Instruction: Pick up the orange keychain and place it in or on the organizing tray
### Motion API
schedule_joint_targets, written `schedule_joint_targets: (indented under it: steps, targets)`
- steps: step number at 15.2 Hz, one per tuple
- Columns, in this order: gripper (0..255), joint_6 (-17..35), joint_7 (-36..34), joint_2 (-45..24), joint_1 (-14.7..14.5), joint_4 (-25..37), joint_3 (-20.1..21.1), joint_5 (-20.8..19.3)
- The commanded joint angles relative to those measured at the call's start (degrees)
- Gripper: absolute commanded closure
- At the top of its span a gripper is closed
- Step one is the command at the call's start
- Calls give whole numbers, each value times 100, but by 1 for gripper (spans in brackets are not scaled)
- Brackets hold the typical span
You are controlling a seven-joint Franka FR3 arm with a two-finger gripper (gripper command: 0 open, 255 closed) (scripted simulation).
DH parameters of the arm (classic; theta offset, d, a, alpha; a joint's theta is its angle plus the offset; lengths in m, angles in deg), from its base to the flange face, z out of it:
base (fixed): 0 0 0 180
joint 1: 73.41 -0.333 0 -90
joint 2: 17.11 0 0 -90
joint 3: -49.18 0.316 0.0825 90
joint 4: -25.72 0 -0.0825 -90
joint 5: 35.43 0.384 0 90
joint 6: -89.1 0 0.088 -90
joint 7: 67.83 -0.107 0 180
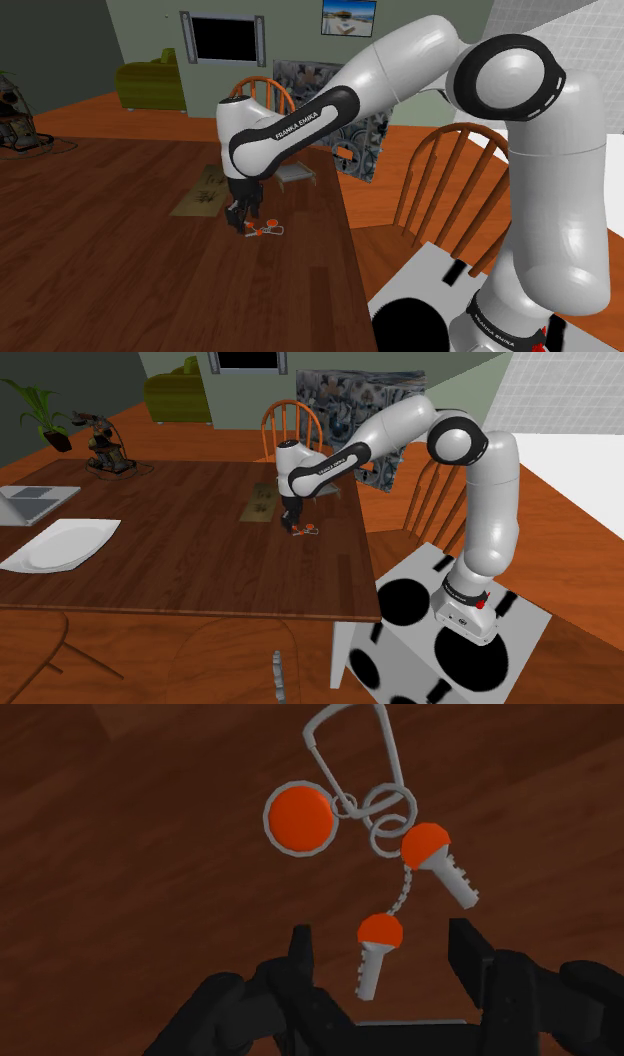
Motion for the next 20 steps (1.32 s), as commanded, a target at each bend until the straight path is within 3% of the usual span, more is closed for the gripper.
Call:
schedule_joint_targets:
  steps: [1,9,20]
  targets:
    - [255,0,0,-14,-1,-10,-1,0]
    - [255,1,-1,-15,1,-10,0,-1]
    - [255,-710,92,351,38,352,62,144]
